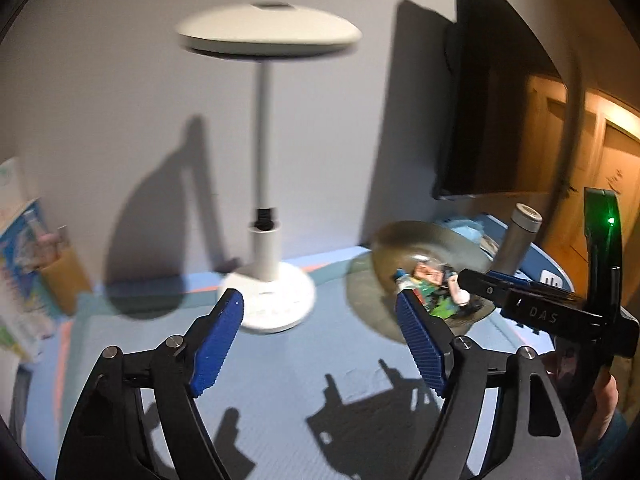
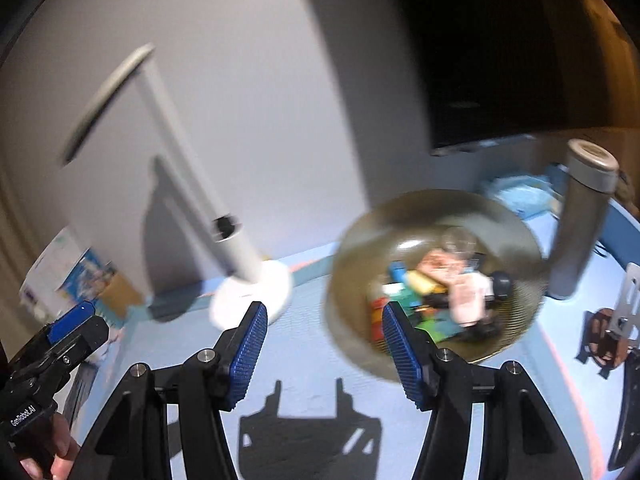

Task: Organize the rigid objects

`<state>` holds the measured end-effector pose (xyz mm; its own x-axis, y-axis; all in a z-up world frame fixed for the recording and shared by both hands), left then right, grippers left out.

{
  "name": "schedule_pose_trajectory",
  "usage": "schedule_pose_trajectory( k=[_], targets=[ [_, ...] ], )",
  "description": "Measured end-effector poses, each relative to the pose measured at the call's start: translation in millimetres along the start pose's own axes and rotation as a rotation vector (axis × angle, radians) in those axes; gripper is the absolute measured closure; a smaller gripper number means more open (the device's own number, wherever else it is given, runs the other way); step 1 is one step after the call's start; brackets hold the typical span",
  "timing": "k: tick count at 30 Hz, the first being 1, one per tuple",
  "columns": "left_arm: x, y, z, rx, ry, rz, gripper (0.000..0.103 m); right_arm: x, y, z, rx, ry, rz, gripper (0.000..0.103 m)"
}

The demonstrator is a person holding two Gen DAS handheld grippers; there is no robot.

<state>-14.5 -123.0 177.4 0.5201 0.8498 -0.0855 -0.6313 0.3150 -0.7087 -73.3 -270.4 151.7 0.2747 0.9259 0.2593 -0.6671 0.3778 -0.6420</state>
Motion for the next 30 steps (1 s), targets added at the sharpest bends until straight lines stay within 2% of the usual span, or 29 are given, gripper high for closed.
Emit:
schedule_pose_trajectory(
  k=[3,6,7,9,11,15,18,22,30],
  targets=[
    [24,32,4,-0.011,-0.074,0.061,0.019,33,22,-15,0.019,0.002,0.073,0.042],
    [49,70,-21,0.033,-0.165,0.114,0.019,51,50,-46,0.031,0.059,0.132,0.030],
    [55,82,-31,0.058,-0.170,0.133,0.019,53,57,-58,0.041,0.080,0.147,0.026],
    [69,107,-57,0.123,-0.182,0.180,0.019,55,76,-87,0.096,0.100,0.181,0.025],
    [77,121,-70,0.148,-0.175,0.213,0.019,55,88,-107,0.146,0.090,0.192,0.025],
    [75,126,-79,0.141,-0.203,0.177,0.019,54,102,-128,0.191,0.110,0.214,0.025],
    [78,130,-86,0.169,-0.196,0.188,0.019,58,105,-128,0.180,0.125,0.238,0.025],
    [78,133,-87,0.168,-0.206,0.190,0.019,62,108,-129,0.181,0.171,0.260,0.022],
    [83,136,-92,0.200,-0.202,0.221,0.017,56,105,-125,0.163,0.175,0.223,0.018]
  ],
)
Point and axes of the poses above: each gripper's, at about its wrist camera, not at the fingertips, and z roughly against the way its jaws point, x to its left, y to its underside, the point moved 3 cm from there along -z, roughly the way its jaws point, and after that the axes turned 15 degrees about x, right-handed, at the moved point
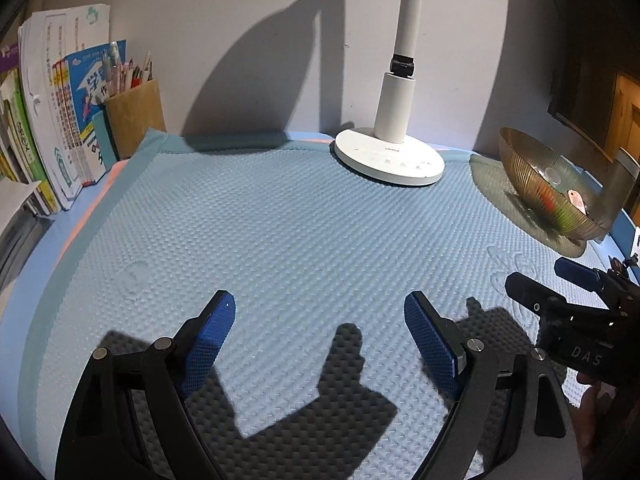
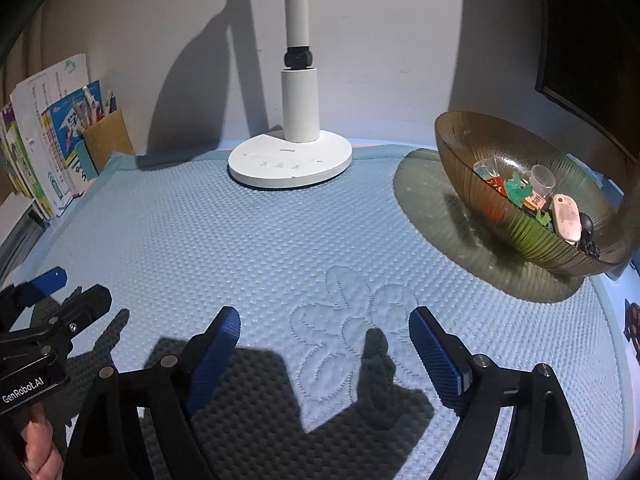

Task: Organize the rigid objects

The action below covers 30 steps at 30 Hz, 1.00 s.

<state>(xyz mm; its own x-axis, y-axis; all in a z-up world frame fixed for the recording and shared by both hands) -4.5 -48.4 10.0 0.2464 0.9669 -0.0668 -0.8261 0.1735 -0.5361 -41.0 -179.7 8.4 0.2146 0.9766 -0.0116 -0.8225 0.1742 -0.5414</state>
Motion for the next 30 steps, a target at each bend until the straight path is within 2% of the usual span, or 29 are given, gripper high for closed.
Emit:
schedule_pose_trajectory(
  k=[15,30],
  targets=[
    [-0.3,0.8,0.0,0.001,-0.023,-0.012,0.016,5.7,-0.7,-0.3,-0.006,0.058,0.011,0.017],
    [1.4,1.7,-3.6,0.017,-0.022,-0.001,0.016,4.6,-1.2,-1.7,0.001,0.056,-0.004,0.016]
  ],
)
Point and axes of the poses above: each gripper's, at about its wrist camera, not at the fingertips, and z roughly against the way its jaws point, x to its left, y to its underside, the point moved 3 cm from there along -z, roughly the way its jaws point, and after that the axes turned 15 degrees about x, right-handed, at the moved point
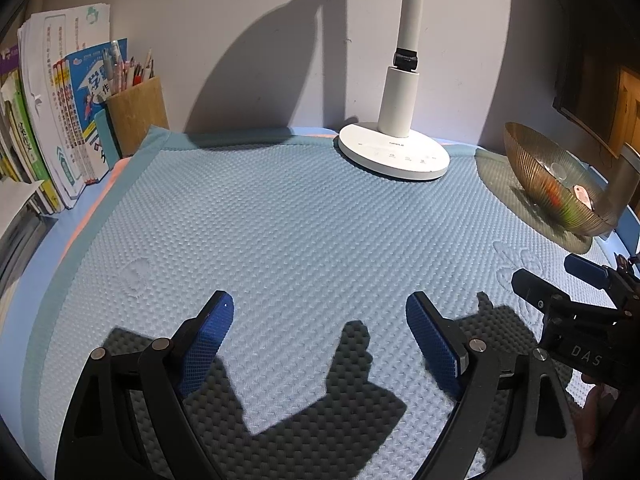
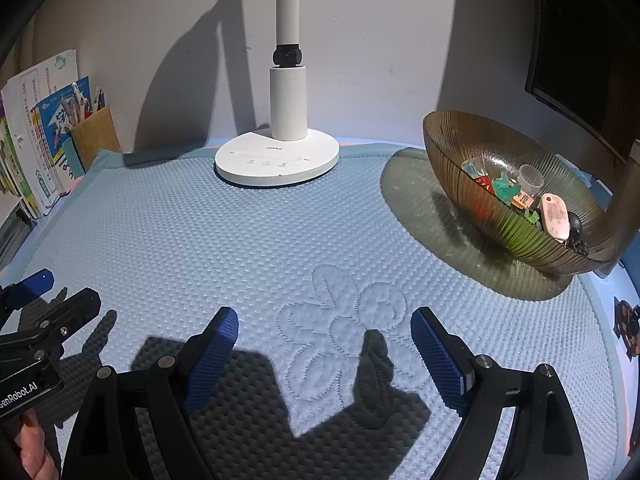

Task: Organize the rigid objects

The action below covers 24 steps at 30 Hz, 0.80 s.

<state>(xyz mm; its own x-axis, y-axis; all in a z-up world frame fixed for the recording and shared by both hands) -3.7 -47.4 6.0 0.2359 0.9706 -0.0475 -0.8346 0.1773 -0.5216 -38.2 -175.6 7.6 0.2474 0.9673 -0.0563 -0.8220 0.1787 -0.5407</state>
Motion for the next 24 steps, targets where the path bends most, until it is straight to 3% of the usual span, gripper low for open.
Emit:
schedule_pose_trajectory(
  k=[10,15,24],
  targets=[
    [4,-1,-4,0.021,0.009,0.011,0.016,1,0,1,-0.004,0.013,0.016,0.016],
    [7,0,-10,0.070,0.052,0.021,0.016,1,0,0,-0.003,0.012,0.016,0.015],
    [5,1,-9,0.068,0.008,0.017,0.015,0,0,-1,0.005,0.012,0.014,0.015]
  ],
)
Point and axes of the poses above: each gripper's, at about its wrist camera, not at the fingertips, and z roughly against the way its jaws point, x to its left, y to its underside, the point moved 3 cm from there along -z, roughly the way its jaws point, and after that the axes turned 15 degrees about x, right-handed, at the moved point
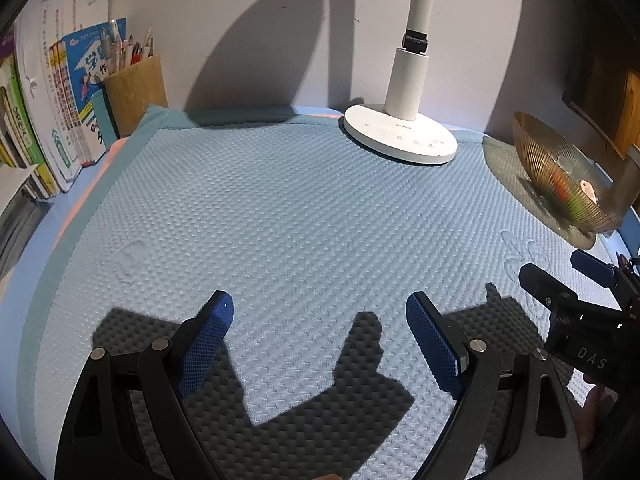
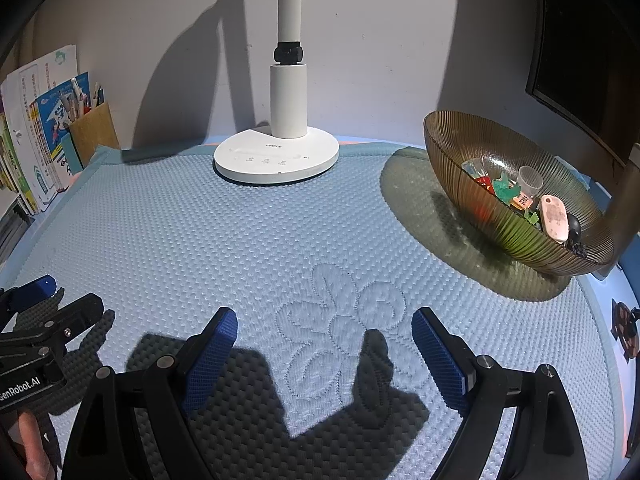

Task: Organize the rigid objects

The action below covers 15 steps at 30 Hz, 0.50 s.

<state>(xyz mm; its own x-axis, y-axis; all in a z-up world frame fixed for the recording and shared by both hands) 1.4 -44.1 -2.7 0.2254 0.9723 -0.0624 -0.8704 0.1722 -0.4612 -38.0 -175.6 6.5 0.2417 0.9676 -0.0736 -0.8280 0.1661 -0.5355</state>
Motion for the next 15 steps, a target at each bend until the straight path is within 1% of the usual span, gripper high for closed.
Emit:
schedule_pose_trajectory(
  k=[4,7,15],
  targets=[
    [4.1,-0.6,-1.2,0.006,-0.005,0.016,0.015,0.2,-0.2,-0.2,0.000,0.000,-0.001,0.015],
    [5.1,-0.9,-1.1,0.004,-0.025,0.024,0.015,0.1,-0.1,-0.3,0.000,0.002,-0.002,0.015],
    [-4.4,-0.4,1.7,-0.013,-0.072,-0.029,0.015,-1.6,0.2,-2.9,0.006,-0.003,-0.002,0.015]
  ],
)
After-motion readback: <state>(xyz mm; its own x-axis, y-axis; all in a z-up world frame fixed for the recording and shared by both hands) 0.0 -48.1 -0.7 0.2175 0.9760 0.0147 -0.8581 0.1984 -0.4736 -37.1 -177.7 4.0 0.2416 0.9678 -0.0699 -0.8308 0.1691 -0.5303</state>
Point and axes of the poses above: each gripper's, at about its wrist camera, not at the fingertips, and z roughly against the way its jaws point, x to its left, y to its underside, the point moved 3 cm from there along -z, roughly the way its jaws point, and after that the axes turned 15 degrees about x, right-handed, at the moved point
